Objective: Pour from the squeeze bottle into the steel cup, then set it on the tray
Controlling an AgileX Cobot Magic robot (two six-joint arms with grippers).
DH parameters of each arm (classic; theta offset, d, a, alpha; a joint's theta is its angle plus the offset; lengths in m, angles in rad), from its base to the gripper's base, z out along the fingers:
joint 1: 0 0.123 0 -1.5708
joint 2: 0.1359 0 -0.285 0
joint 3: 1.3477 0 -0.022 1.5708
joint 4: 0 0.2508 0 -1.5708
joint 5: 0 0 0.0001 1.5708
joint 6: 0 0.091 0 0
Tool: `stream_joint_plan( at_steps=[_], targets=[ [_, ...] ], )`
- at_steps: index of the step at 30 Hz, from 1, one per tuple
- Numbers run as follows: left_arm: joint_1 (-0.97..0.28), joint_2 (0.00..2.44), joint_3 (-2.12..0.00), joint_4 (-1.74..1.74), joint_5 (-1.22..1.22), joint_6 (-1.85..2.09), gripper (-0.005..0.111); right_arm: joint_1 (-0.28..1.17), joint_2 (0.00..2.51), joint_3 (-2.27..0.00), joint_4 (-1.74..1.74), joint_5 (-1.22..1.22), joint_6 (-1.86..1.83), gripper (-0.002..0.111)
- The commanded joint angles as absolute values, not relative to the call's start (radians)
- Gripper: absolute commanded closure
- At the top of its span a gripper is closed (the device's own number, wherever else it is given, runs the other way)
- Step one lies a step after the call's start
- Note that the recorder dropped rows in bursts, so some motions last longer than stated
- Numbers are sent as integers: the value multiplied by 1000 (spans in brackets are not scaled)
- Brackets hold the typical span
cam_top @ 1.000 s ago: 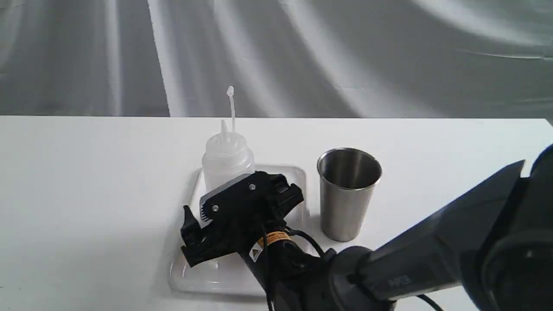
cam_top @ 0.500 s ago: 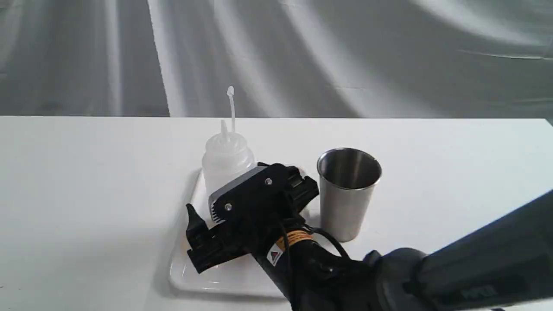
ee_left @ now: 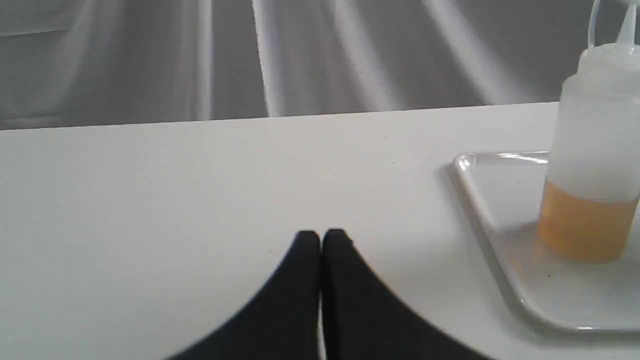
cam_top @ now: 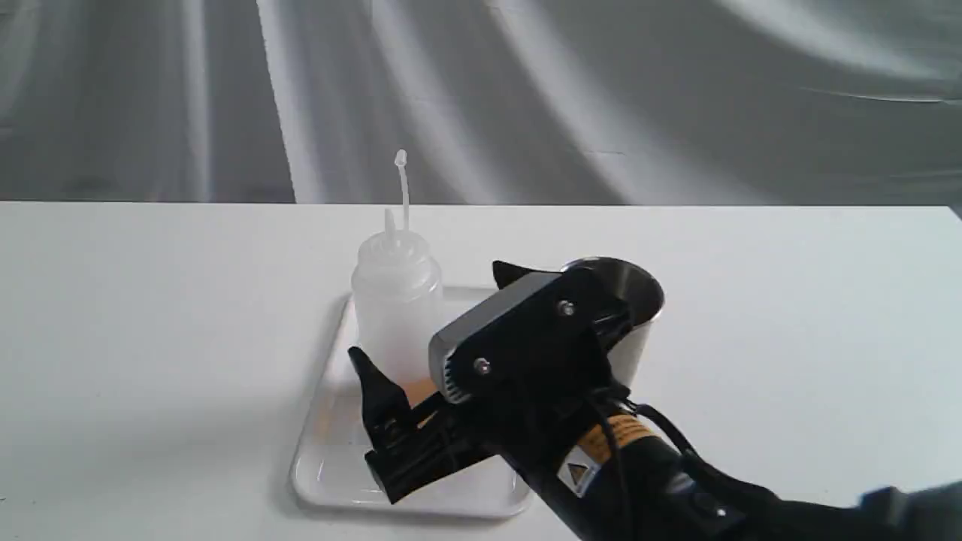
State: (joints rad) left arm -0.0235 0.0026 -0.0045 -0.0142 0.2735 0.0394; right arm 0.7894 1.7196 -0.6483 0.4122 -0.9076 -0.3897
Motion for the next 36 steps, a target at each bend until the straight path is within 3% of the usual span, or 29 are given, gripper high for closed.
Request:
stream_joint_plan(
  at_steps=[1, 6, 9, 13, 18, 36],
  targets=[
    [-22, 0, 0, -15, 266, 37, 107, 823, 1604, -584, 400, -912, -396, 3],
    [-22, 0, 0, -15, 266, 35, 107, 889, 1451, -523, 273, -814, -396, 6],
    [-22, 0, 0, -15, 266, 35, 107, 915, 1376, -521, 188, -676, -396, 17],
    [-22, 0, 0, -15, 266, 35, 107, 943, 1280, -521, 64, -494, -396, 53],
    [-22, 0, 0, -15, 266, 37, 107, 987, 1182, -521, -20, -322, -396, 109],
    [-22, 0, 0, -15, 266, 34, 107, 1061, 933, -521, -368, -141, -28, 108]
  ],
)
